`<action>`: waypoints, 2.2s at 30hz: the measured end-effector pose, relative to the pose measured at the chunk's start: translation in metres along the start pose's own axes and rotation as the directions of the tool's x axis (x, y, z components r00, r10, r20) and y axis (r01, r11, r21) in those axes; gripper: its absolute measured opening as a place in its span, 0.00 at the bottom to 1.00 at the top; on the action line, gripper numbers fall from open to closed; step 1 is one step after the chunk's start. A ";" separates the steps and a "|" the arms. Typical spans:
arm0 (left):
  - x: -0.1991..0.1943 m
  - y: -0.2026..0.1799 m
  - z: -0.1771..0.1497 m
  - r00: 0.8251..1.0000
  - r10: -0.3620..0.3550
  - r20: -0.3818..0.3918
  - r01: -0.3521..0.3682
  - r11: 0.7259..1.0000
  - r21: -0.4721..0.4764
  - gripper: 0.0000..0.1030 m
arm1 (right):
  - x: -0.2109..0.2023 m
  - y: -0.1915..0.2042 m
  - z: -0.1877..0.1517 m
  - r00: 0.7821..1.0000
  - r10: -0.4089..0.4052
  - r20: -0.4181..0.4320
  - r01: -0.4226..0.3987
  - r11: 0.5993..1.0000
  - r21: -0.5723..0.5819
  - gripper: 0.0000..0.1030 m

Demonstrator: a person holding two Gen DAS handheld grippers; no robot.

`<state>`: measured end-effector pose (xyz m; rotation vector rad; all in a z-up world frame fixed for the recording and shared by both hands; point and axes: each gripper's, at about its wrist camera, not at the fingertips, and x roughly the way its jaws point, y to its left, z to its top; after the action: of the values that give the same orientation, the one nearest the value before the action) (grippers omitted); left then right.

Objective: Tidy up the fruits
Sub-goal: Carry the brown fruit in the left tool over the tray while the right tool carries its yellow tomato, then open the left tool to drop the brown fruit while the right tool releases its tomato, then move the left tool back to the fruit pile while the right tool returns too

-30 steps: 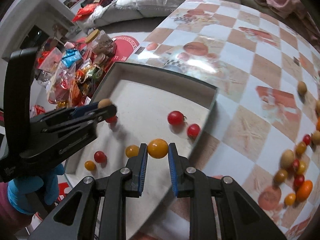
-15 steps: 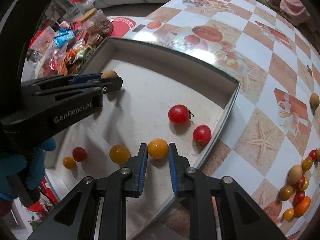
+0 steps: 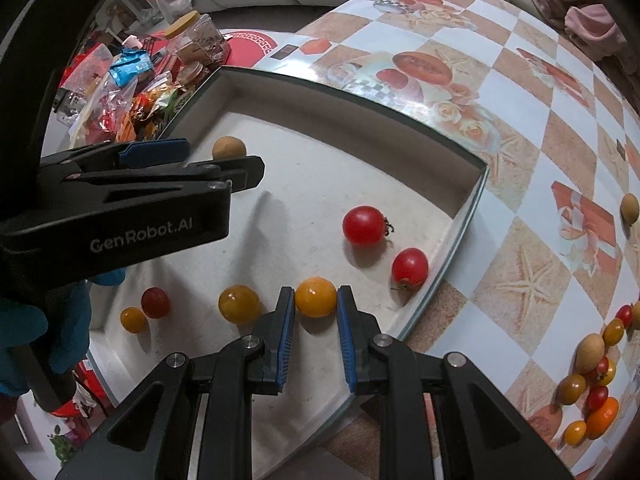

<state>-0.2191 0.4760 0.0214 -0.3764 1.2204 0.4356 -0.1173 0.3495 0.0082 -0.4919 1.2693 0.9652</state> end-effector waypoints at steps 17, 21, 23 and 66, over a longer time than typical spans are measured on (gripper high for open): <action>-0.033 -0.007 -0.010 0.999 0.015 0.029 -0.015 1.000 0.019 0.74 | -0.054 0.006 -0.024 0.992 0.024 0.127 -0.025 1.000 0.008 0.86; -0.043 -0.028 -0.016 1.000 0.009 0.029 -0.011 0.998 0.063 0.74 | -0.066 -0.014 -0.042 0.992 0.002 0.125 -0.012 0.997 0.073 0.86; -0.049 -0.043 -0.020 1.000 -0.010 0.029 0.007 0.996 0.090 0.74 | -0.070 -0.025 -0.054 0.993 -0.007 0.118 -0.007 0.993 0.115 0.86; -0.045 -0.250 -0.126 0.977 -0.160 -0.138 0.196 0.934 0.299 0.74 | -0.139 -0.257 -0.125 0.973 -0.183 0.140 0.078 0.833 0.547 0.85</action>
<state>-0.2059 0.1927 0.0371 -0.2385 1.3271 0.0613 0.0226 0.0683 0.0572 -0.0394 1.2499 0.4851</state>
